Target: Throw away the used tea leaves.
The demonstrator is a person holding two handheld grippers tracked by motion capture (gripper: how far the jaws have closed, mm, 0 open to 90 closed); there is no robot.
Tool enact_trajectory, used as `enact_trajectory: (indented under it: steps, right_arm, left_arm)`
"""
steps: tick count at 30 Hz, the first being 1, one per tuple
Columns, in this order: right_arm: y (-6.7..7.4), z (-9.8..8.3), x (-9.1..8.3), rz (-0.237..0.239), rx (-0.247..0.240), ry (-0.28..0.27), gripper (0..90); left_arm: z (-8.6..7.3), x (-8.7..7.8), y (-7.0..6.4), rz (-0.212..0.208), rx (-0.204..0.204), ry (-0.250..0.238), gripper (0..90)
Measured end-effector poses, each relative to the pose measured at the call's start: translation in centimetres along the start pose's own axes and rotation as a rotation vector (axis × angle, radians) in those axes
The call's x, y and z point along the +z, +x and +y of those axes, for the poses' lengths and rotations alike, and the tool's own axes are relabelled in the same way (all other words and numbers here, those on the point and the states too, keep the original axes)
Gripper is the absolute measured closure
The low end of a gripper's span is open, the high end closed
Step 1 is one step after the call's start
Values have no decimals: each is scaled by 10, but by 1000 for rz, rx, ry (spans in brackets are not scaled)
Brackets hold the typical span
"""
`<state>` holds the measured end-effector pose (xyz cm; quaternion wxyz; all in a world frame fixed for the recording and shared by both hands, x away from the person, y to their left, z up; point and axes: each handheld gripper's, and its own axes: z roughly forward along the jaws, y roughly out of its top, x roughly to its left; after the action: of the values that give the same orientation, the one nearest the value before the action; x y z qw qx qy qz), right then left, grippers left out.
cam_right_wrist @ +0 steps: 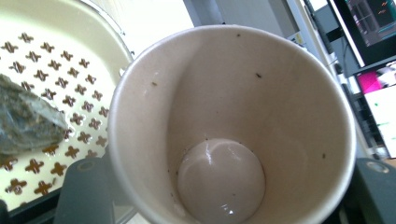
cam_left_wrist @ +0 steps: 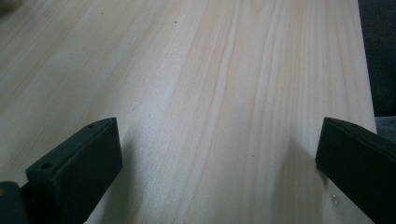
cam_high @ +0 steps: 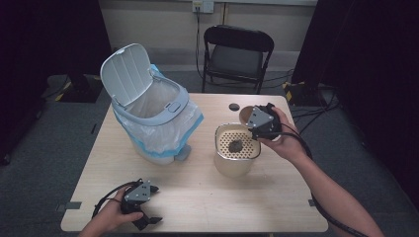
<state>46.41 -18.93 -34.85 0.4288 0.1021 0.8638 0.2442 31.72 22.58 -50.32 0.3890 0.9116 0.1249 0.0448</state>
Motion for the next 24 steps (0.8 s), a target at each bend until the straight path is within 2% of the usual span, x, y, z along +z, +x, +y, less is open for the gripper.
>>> enact_trajectory:
  steps: [7,13,16,19,24]
  right_arm:
    - [-8,-1,1,74,103,-16,300]
    - [-11,2,3,122,157,-37,298]
    - [-13,4,3,155,216,-53,298]
    - [-15,8,3,149,209,-56,298]
    - [-18,14,4,170,232,-58,296]
  left_arm:
    - [0,0,0,2,-3,5,0]
    - [0,0,0,2,-3,3,0]
    - [0,0,0,2,-4,3,0]
    - [0,0,0,2,-3,-3,0]
    - [0,0,0,5,0,-4,0]
